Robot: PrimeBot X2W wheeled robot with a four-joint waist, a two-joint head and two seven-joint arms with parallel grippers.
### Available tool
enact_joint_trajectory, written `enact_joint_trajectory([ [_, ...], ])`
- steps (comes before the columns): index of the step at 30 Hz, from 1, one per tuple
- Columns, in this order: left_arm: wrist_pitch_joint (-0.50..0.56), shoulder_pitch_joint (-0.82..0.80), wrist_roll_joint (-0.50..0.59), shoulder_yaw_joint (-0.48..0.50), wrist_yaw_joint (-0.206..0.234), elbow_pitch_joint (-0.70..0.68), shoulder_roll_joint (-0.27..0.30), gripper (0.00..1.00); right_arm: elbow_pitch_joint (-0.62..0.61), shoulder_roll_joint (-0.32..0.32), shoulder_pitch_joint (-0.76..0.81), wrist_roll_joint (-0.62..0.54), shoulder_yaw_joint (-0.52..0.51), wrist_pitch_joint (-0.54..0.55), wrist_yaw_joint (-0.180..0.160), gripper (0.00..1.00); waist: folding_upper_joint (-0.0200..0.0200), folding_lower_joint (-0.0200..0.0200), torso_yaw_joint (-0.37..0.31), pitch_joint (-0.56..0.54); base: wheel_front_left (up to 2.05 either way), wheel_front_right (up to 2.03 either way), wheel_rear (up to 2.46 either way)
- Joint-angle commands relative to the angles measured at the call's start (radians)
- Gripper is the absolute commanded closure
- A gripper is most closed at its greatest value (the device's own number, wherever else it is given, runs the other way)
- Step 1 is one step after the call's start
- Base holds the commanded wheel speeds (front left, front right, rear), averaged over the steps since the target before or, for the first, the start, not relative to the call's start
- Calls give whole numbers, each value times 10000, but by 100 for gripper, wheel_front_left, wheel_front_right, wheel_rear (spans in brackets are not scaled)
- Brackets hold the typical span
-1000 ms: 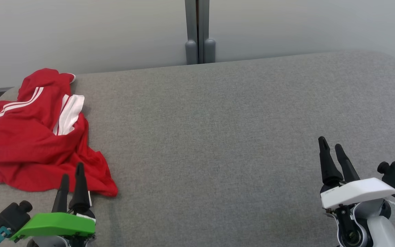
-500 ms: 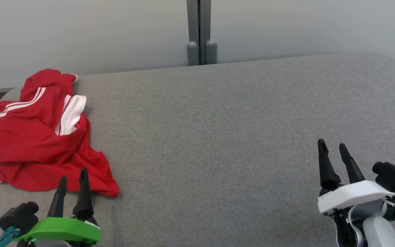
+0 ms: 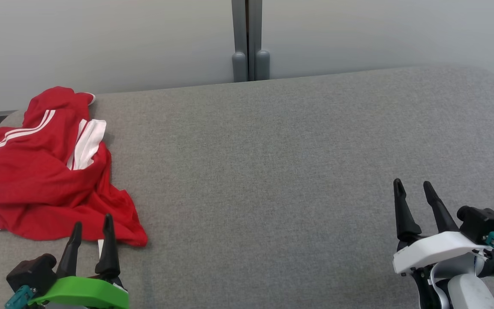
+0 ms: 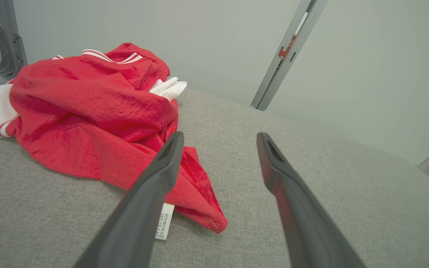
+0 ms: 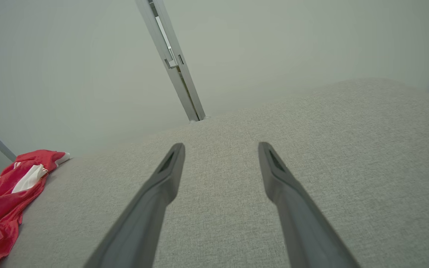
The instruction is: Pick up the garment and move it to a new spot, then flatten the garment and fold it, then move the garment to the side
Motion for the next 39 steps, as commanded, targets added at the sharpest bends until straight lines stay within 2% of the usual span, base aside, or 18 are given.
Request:
enact_joint_trajectory([
  [1, -107, 51, 313, -10, -38, -123, 130, 0, -44, -59, -22, -275, 1, -116, 2, 0, 0, 0, -7, 5, 0, 0, 0],
  [24, -622, 331, 2230, -70, -41, -65, 268, 0, 63, -59, 119, -2105, -10, -631, 2, 0, 0, 0, -5, 21, 0, 0, 0],
  [39, -910, 478, 2363, -409, -45, 218, 394, 0, 180, -60, 238, -2750, -337, -922, 2, 0, 0, 0, -150, 55, 0, 0, 0],
])
